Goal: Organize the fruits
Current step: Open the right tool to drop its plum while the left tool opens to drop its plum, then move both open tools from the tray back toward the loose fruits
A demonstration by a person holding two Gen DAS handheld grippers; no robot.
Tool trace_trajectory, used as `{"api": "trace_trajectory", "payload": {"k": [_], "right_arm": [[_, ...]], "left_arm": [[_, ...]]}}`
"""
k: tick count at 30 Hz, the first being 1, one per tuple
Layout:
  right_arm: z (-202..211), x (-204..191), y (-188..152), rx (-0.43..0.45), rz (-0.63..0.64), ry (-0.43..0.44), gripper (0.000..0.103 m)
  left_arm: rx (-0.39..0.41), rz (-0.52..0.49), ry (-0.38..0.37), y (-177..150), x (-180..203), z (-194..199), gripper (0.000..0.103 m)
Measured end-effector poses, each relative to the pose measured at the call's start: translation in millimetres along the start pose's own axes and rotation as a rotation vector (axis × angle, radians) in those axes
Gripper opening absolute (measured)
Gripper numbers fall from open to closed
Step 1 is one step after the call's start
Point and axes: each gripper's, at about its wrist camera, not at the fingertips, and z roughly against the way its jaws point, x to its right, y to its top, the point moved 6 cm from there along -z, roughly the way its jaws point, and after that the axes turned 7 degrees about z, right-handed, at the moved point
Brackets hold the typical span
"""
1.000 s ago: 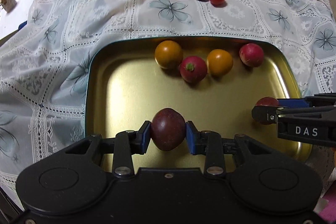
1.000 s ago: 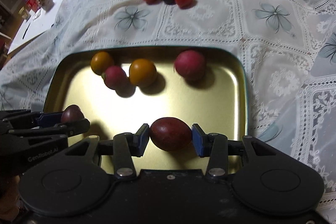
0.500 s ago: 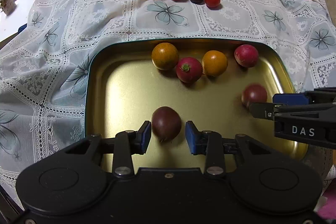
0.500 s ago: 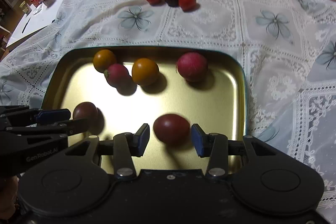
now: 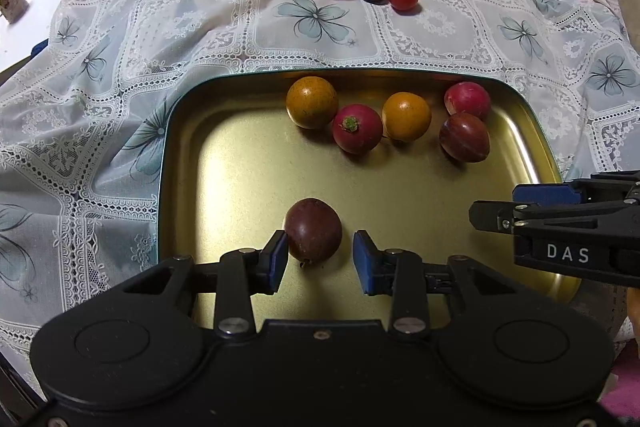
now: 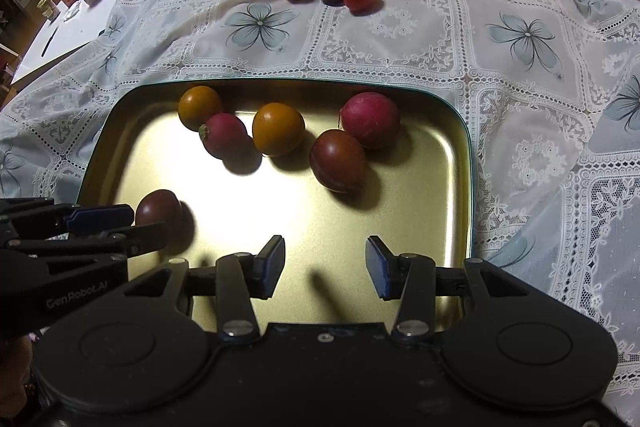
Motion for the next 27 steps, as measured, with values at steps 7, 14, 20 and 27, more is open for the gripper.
{"api": "trace_trajectory", "payload": {"k": [7, 14, 20, 27], "right_arm": [[0, 0, 0, -0.007, 0.0, 0.003, 0.047], [-2, 3, 3, -0.018, -0.01, 0.0, 0.047], [3, 12, 13, -0.009, -0.036, -0.005, 0.047], [6, 30, 50, 0.027, -0.079, -0.036, 0.047]], "left_arm": [[0.002, 0.003, 0.004, 2, -1, 1, 0.044], [0.003, 0.006, 0.005, 10, -1, 2, 0.044], [0.008, 0.009, -0.002, 25, 1, 4, 0.044], [0.049, 0.025, 0.016, 58, 1, 6, 0.044]]}}
